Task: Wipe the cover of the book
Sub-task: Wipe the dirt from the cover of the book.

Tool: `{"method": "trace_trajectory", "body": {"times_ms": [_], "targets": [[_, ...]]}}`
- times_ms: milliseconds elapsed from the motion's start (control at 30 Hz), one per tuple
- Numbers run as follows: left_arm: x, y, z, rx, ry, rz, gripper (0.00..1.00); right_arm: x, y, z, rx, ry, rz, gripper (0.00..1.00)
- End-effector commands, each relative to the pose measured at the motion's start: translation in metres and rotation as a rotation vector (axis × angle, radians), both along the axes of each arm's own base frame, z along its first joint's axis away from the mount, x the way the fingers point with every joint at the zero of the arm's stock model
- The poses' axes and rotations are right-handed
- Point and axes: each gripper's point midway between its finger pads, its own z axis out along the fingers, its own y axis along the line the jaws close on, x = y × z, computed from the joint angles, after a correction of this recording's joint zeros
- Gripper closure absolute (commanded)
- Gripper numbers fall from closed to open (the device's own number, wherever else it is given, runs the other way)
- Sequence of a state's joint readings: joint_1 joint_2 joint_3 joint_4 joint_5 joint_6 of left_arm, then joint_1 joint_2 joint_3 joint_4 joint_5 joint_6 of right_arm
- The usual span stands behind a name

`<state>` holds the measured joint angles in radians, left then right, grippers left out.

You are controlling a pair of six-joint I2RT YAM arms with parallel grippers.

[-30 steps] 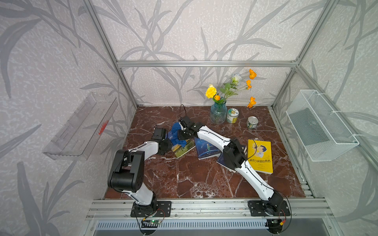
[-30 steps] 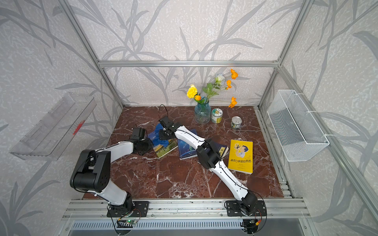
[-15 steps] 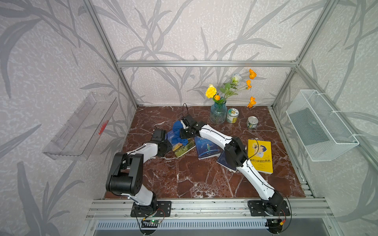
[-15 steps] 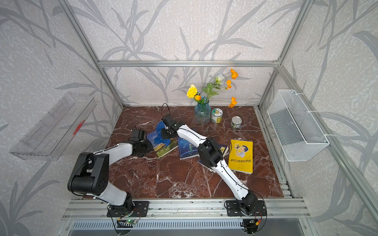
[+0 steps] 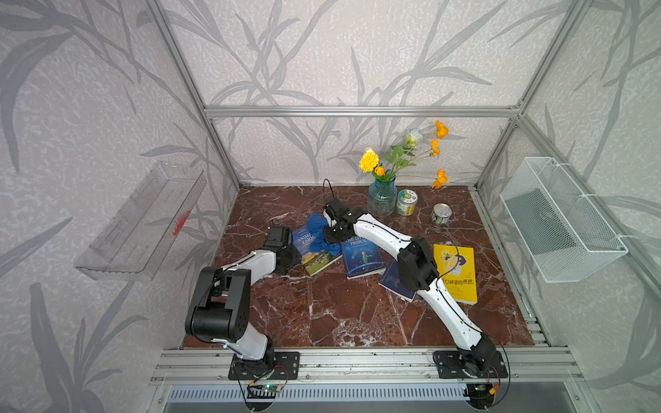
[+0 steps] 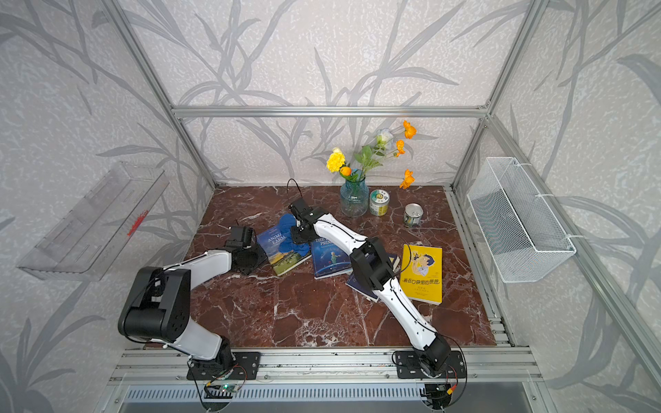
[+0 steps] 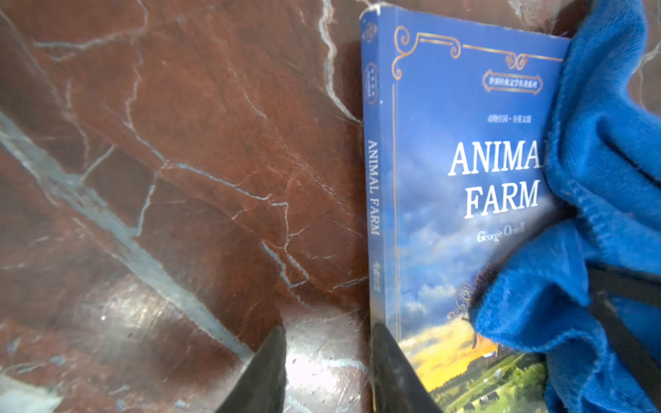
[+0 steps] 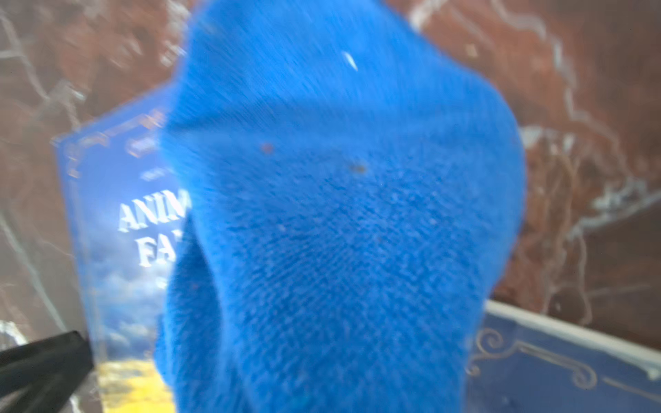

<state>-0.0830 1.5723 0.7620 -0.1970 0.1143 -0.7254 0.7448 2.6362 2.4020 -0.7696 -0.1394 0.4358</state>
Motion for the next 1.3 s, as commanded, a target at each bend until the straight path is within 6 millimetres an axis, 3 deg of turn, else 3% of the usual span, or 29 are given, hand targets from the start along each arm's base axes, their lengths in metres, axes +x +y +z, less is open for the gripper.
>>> {"method": "trace_trajectory", "body": {"times_ms": [0, 133, 333, 467, 667, 800, 867, 1067, 1167, 1267], "targets": [[-0.012, 0.000, -0.010, -0.003, 0.059, -0.011, 0.60, -0.026, -0.027, -0.044, -0.145, 0.121, 0.032, 0.63], [-0.010, -0.004, -0.010, -0.020, 0.051, -0.027, 0.60, -0.041, -0.019, -0.047, -0.137, 0.146, 0.089, 0.64], [-0.008, -0.011, -0.010, -0.044, 0.046, -0.053, 0.64, -0.088, -0.007, -0.044, -0.143, 0.142, 0.164, 0.70], [-0.011, -0.013, -0.008, -0.050, 0.043, -0.056, 0.68, -0.118, -0.008, -0.038, -0.105, 0.137, 0.158, 0.71], [-0.015, -0.015, -0.007, -0.062, 0.046, -0.059, 0.69, -0.144, -0.024, -0.031, -0.041, 0.172, 0.121, 0.73], [-0.017, -0.014, -0.004, -0.050, 0.034, -0.058, 0.69, -0.147, -0.042, -0.015, -0.111, 0.121, 0.105, 0.74], [-0.017, -0.014, -0.004, -0.044, 0.035, -0.060, 0.69, -0.142, -0.049, 0.003, -0.146, 0.056, 0.092, 0.76], [-0.017, -0.011, 0.000, -0.001, 0.034, -0.068, 0.70, -0.134, -0.040, 0.064, -0.113, -0.096, 0.081, 0.81], [-0.016, -0.010, 0.008, 0.023, 0.007, -0.074, 0.69, -0.135, -0.029, 0.071, -0.092, -0.104, 0.098, 0.81], [-0.016, -0.012, 0.009, 0.023, -0.005, -0.084, 0.68, -0.136, -0.018, 0.054, -0.092, -0.060, 0.109, 0.82]]}}
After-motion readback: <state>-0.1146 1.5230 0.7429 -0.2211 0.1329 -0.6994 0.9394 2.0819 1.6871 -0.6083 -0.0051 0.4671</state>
